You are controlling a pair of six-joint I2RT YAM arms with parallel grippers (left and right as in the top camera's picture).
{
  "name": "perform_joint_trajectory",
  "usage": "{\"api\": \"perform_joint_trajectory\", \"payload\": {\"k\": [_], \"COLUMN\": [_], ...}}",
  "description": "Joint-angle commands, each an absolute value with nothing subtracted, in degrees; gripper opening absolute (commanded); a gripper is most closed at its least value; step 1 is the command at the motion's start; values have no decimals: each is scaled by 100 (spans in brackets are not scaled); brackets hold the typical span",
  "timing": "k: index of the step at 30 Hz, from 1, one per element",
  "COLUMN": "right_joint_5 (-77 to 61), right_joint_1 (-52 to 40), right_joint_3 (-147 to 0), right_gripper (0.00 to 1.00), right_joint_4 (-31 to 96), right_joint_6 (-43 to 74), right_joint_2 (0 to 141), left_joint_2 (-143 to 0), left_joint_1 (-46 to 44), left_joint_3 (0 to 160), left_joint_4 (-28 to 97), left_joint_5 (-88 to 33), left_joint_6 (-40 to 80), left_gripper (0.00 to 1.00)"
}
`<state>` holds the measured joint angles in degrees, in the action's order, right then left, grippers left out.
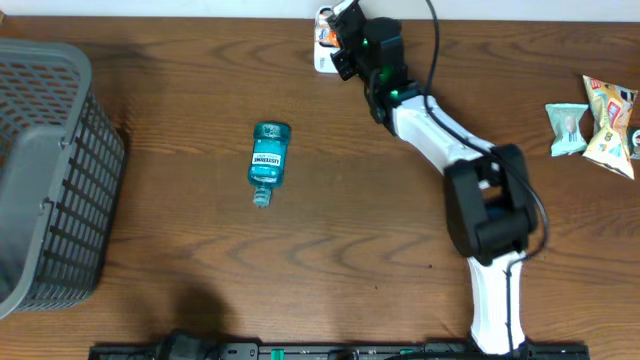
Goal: Scan the item barcode
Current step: 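Hold the orange box up to the scanner face, then carry the orange box right and drop it near the other items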
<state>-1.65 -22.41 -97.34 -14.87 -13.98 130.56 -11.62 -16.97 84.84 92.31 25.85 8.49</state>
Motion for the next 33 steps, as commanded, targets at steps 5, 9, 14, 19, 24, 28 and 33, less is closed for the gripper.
{"api": "perform_joint_trajectory", "payload": {"k": [5,9,14,19,24,28,33], "right_joint_5": [484,565,1496,1796,1791,1787,1518], "right_joint_1": [-2180,-2169,-2154,-1870,-1168,-329,696], "right_joint_3": [-11638,-11734,-11751,-11751,-11751,-11631,-10936], "right_gripper": [1,1,1,1,1,1,1], "right_joint_4": [-1363,-1275,-320,1708,3509,4204,3946], "right_joint_6": [-1441,-1441,-1219,-1022,-991,-989,-755], "right_joint_2": [14365,14381,13994,12971,12241,12293,12475], "left_joint_2": [-1194,-1194,-1194,-1194,-1194,-1194,-1194], "left_joint_1": [-1695,-1695,-1695,-1695,-1695,-1695,-1695], "left_joint_3": [8499,8499,8499,8499,8499,8499,8499], "left_joint_4": [9677,9677,9677,9677,9677,9677,9677], "left_joint_5": [2620,2620,2620,2620,2620,2620,2620], "left_joint_6": [753,753,753,753,753,753,753], "left_gripper": [98,98,98,98,98,98,98]}}
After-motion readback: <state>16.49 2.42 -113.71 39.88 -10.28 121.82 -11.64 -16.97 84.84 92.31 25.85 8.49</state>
